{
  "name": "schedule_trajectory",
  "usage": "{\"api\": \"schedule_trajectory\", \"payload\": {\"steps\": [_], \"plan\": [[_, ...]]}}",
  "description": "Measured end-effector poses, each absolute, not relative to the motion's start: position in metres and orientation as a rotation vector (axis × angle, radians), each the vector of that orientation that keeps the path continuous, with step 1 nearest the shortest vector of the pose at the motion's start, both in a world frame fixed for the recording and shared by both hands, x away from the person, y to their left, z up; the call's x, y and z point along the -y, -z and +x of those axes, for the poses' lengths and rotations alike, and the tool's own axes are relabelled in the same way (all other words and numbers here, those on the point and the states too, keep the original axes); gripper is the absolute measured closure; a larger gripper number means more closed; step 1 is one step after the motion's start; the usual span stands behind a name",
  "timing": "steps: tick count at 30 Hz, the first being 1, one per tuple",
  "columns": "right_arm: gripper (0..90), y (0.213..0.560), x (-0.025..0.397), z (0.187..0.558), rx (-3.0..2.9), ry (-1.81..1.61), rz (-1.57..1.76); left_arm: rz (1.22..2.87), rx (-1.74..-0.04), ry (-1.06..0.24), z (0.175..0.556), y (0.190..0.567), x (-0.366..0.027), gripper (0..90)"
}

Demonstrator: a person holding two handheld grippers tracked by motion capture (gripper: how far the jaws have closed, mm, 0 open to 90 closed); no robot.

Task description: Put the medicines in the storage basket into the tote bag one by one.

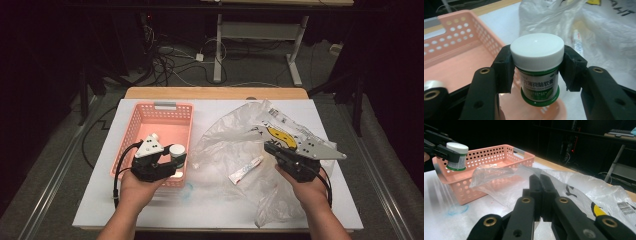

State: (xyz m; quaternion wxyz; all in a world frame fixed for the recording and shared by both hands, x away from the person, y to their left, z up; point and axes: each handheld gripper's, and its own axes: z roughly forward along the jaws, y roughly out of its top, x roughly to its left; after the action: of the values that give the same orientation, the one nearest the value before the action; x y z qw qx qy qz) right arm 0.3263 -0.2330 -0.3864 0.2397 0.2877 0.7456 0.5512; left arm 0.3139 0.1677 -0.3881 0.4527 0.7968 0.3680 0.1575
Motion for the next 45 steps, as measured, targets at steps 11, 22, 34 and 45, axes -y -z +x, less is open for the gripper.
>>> {"api": "schedule_trajectory", "payload": {"steps": [11, 22, 34, 45], "plan": [[90.0, 0.386, 0.233, 0.326, -2.039, -1.509, 0.785, 1.981, -0.829, -0.332, 0.305, 0.387, -0.145, 49.0], [90.0, 0.387, 0.233, 0.326, -2.043, -1.509, 0.784, 2.010, -0.754, -0.286, 0.297, 0.390, -0.120, 49.0], [90.0, 0.387, 0.233, 0.326, -2.046, -1.509, 0.787, 2.026, -0.720, -0.256, 0.295, 0.394, -0.103, 49.0], [90.0, 0.387, 0.233, 0.326, -2.047, -1.506, 0.788, 2.063, -0.689, -0.247, 0.296, 0.399, -0.083, 49.0]]}}
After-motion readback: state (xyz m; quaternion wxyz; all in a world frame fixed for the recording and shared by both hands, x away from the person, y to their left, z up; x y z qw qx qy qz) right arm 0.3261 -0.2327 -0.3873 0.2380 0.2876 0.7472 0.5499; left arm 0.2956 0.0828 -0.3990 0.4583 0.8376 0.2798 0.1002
